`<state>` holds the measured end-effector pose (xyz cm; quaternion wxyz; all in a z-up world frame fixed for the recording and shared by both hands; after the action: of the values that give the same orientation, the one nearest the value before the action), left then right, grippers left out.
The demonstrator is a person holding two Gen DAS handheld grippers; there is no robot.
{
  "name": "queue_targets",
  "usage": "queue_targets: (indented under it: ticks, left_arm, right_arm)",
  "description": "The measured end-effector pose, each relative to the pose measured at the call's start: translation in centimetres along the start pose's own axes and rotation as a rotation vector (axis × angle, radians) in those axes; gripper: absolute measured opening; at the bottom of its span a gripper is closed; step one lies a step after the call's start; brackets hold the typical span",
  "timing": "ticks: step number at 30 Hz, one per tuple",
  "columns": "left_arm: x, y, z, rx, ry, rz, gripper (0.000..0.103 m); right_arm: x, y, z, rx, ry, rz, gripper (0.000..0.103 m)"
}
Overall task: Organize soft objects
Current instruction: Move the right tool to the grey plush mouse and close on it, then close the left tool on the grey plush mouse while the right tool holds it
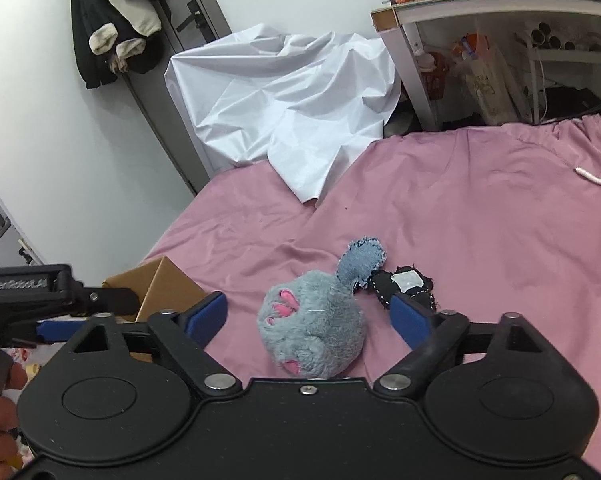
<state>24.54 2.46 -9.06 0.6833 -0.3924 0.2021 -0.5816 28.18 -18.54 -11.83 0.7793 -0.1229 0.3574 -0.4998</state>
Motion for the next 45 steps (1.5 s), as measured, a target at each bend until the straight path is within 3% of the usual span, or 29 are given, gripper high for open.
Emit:
queue_targets:
  ticks: [4, 7, 13, 16, 18, 23, 31, 45]
  left_arm:
    - [1.0, 1.4, 0.4, 0.001, -0.003, -0.041, 0.085]
    - [1.8, 2.8, 0.6, -0.004, -0.01, -0.06, 0.081]
    - [3.1, 5.8, 0.5, -0.048, -0.038, -0.119, 0.064]
    - [3.2, 7.3, 0.0, -0.086, -0.069, -0.138, 0.048]
    - [3.1, 8.2, -0.4, -0.11, -0.09, -0.144, 0.044]
    - [3.2, 9.8, -1.2, -0.156, -0.108, -0.163, 0.041]
    - [4.8, 10.7, -2.4, -0.185, -0.127, -0.212, 0.03]
    - [5.2, 9.3, -4.4, -0.208, -0.164, -0.248, 0.019]
  right_arm:
    - [0.7, 0.9, -0.1, -0.05, 0.012, 0.004, 0.058]
    - [1.1, 1.5, 0.2, -0.064, 0.035, 0.012, 0.051]
    - [1.5, 3.3, 0.8, -0.093, 0.072, 0.022, 0.047]
    - [1.3, 4.8, 0.4, -0.124, 0.064, 0.022, 0.047]
    - [1.3, 5.8, 0.0, -0.15, 0.072, 0.012, 0.045]
    - [1.6, 7.7, -1.7, -0.223, 0.066, -0.041, 0.042]
    - [2.3, 6.7, -2.1, -0.208, 0.13, -0.048, 0.028]
    - [2.7, 5.0, -3.6, -0.184, 0.195, -0.053, 0.021]
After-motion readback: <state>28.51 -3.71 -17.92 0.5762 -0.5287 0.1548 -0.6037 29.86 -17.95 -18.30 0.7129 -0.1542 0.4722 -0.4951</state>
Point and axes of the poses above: each gripper's, at about its wrist camera, not at the fingertips, and y roughly the way its jaws point, x to its right, z to its top, the point moved 7 cm from there along y, roughly the way its jaws point, and after that the axes turned 4 degrees about y, right-handed, at the moved point
